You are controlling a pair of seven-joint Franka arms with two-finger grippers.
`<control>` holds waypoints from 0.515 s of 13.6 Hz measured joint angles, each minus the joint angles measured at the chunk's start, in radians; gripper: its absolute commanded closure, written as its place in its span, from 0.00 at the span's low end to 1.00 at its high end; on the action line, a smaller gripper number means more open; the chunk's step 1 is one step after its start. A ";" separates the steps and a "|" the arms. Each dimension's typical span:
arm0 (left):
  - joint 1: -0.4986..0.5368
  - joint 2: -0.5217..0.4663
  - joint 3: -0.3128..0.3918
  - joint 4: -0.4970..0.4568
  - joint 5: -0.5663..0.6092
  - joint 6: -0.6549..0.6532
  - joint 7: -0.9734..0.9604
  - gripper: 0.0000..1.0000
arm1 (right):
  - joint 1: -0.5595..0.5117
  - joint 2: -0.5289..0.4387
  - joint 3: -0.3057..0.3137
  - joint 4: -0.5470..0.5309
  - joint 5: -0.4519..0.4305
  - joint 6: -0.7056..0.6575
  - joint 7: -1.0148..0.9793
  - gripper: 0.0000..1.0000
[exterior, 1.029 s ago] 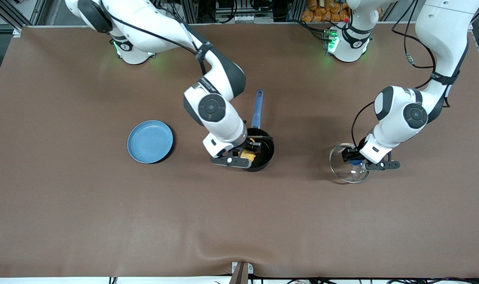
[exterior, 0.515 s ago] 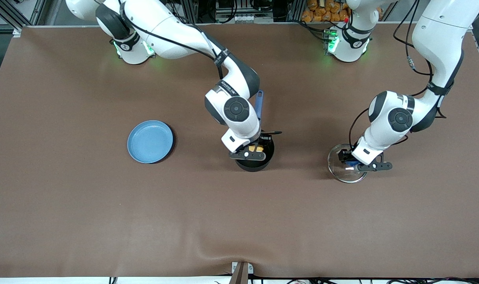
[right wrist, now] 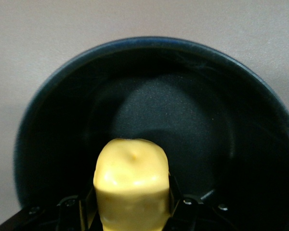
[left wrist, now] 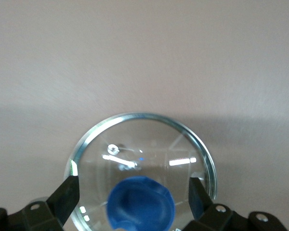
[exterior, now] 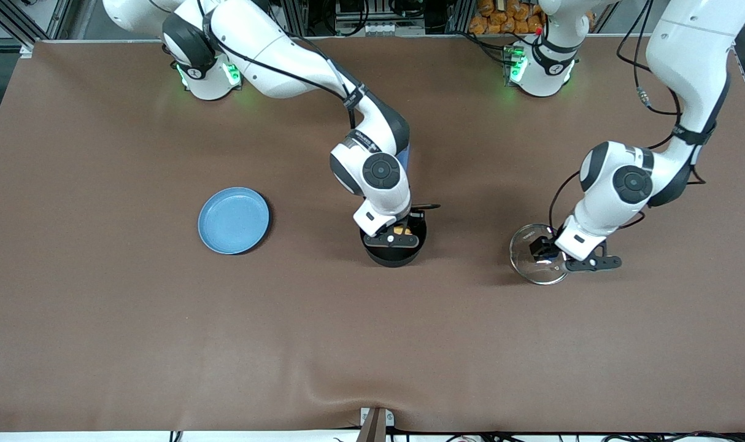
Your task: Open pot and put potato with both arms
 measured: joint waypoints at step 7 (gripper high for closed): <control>-0.001 -0.204 -0.068 0.255 -0.179 -0.554 0.029 0.00 | 0.001 0.012 -0.006 0.005 -0.004 0.019 0.000 0.00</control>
